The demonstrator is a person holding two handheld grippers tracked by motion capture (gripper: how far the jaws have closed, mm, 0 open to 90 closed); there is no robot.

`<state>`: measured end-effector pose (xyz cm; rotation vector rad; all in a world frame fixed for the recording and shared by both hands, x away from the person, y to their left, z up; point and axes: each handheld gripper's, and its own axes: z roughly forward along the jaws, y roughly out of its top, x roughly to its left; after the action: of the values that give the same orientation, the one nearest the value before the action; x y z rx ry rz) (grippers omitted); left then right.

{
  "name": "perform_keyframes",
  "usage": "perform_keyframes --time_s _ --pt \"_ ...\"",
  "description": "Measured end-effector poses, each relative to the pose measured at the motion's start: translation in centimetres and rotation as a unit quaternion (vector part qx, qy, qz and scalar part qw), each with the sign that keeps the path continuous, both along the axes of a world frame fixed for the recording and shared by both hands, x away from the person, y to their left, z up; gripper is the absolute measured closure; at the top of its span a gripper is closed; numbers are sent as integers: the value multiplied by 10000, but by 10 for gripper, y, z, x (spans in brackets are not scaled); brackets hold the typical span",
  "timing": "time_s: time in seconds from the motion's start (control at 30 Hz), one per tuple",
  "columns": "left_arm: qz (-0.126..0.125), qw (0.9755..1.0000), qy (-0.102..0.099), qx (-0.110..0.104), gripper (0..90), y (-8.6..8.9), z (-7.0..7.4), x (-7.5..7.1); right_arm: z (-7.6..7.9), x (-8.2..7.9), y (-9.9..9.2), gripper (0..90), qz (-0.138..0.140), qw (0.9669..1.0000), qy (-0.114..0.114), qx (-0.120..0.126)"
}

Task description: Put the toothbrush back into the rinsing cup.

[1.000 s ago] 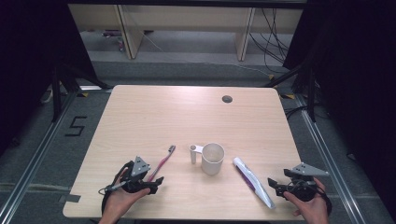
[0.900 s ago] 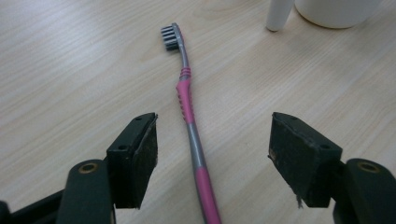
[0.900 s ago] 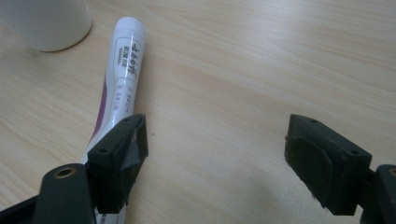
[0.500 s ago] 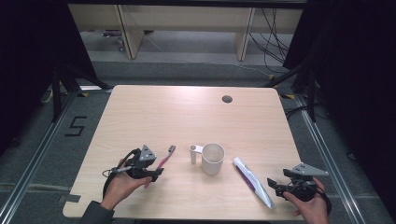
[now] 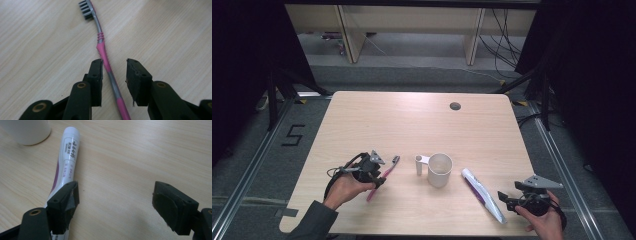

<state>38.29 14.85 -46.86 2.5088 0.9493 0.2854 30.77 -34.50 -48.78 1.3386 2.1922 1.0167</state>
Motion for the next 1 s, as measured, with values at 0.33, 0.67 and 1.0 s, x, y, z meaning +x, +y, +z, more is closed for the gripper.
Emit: perform_keyframes --time_s 0.33,0.67,1.0 --pt "7 9980 468 423 684 -9 -4 20 0 -1 3 228 -34 9998 164 145" --pt "104 9950 768 629 702 -23 -5 31 0 -1 3 229 12 9998 175 115" --pt "-8 9915 974 860 776 -26 -7 38 0 0 3 230 87 9999 82 41"
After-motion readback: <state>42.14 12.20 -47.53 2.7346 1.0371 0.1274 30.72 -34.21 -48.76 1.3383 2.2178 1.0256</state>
